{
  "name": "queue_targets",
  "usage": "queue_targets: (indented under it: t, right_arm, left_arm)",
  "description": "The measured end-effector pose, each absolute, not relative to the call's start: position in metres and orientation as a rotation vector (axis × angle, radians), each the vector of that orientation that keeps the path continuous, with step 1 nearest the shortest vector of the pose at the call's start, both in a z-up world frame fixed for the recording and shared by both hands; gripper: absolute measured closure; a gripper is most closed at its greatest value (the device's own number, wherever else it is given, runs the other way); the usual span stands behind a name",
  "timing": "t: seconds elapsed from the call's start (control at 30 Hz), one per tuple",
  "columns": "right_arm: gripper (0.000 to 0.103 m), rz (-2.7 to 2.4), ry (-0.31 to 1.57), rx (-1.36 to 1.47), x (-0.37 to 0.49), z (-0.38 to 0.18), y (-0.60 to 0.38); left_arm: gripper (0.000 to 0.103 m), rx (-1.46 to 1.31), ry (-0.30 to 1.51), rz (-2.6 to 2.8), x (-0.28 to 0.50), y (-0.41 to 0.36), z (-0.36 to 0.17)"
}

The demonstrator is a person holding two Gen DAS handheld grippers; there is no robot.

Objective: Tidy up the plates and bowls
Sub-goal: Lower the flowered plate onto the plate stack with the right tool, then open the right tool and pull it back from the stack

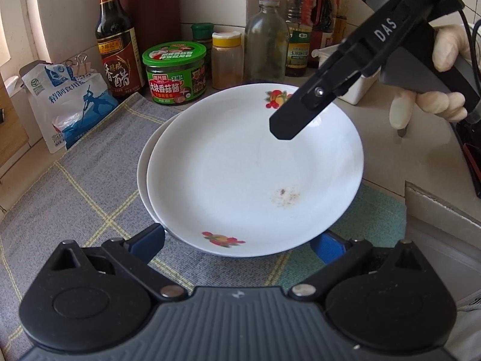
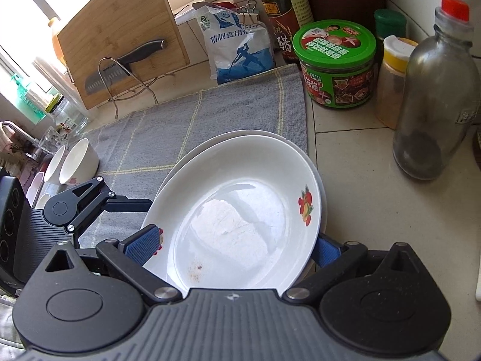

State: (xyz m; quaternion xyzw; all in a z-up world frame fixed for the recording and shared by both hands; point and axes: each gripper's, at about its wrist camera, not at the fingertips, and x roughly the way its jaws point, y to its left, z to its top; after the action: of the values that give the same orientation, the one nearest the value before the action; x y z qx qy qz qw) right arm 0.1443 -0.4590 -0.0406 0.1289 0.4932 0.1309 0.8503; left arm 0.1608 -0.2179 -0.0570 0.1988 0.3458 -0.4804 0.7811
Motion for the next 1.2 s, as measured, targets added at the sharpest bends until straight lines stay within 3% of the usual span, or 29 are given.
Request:
queue_targets:
  t: [0.7,1.07,1.2]
  right_arm:
    - [0.000,0.183,1.018,0.120,0.130,-0.031,-0.441]
    - [0.000,0.118,0.770,-0.189,0.125,-0.003,-0.388]
    - [0.000,0.165,0.692,-0.148,0.131,0.004,-0.371]
  left_arm:
    - [0.001,0.409,0.693,-1.022,0.155,-0.211,-0.055]
    - [0.001,0.251,0.594,-0.897,0.150,-0.172,-0.031]
    - [0.001,0.218,0.563,-0.773,0.144,-0.149,-0.019]
